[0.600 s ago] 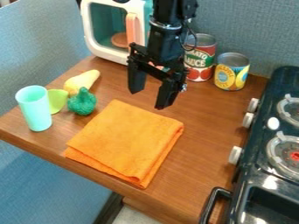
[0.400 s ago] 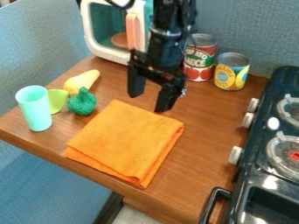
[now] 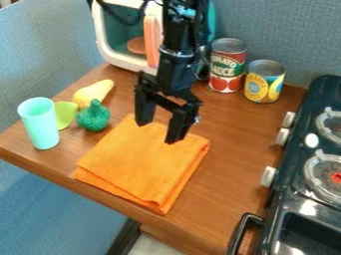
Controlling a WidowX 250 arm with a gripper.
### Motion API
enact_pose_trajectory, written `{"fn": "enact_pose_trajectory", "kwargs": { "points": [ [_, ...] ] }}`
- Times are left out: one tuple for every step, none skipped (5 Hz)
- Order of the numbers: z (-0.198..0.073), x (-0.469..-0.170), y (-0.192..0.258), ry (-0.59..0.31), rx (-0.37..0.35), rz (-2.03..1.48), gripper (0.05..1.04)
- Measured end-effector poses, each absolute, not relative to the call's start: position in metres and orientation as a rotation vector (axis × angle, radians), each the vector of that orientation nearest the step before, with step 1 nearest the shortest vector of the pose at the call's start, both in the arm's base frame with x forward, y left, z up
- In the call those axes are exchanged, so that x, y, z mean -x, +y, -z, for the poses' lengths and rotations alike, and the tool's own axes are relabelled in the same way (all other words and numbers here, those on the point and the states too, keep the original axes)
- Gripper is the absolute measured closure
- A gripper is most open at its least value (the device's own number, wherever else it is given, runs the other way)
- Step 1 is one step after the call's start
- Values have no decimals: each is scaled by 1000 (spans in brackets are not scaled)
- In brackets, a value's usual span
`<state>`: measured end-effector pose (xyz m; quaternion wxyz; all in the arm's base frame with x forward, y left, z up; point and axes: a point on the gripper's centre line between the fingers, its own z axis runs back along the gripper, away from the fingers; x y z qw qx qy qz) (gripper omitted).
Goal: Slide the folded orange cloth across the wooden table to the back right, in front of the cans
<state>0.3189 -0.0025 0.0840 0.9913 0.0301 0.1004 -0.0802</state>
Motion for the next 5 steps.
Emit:
{"fn": "enact_pose_trajectory", "kwargs": {
  "points": [
    [-80, -316, 4, 227, -63, 149, 82],
    [-57, -310, 8, 324, -81, 141, 82],
    [-44, -307, 8, 368, -85, 122, 82],
    [-31, -299, 11, 436, -104, 87, 82],
    [-26, -293, 19, 485, -123, 45, 82]
  ]
}}
